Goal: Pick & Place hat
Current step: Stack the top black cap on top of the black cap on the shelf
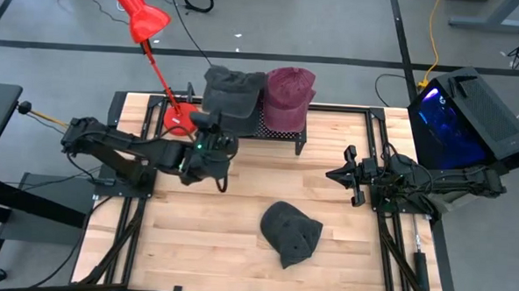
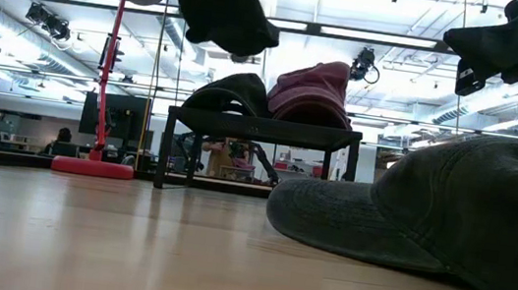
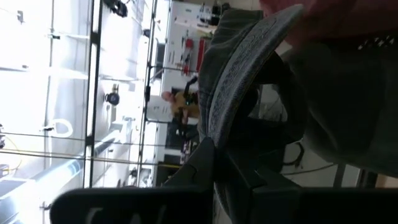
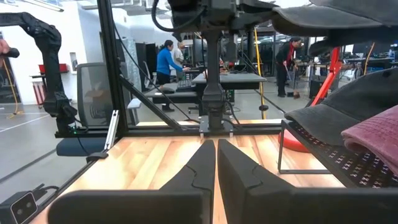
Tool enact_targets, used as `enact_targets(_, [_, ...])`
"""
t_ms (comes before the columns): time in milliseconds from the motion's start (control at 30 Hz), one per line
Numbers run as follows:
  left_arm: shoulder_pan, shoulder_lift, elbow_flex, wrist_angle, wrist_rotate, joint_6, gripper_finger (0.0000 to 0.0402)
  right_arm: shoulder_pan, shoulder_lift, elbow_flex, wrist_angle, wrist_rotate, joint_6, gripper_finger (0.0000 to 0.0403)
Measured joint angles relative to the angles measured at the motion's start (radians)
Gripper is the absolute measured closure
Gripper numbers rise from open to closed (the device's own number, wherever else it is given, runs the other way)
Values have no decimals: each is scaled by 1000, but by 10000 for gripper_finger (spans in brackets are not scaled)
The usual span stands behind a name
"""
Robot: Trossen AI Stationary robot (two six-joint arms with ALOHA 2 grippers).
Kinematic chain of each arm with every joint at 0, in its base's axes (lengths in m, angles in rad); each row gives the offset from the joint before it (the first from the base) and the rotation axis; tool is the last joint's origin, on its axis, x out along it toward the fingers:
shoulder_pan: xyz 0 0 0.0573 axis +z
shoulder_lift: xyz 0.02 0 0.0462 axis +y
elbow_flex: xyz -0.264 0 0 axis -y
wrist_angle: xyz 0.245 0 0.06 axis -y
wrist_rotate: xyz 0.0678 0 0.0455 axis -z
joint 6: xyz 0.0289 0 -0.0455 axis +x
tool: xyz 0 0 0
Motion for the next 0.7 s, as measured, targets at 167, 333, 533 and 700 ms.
enact_targets(167, [33,30,0,24,0,-1,388,0,0,0,0,0,0,380])
enact_targets(333, [49,41,0,34,0,-27,374,0,0,0,0,0,0,380])
enact_targets(533, [69,42,0,33,0,-107,386,0,0,0,0,0,0,380])
enact_targets(700, [85,52,-1,28,0,-158,379,0,0,0,0,0,0,380])
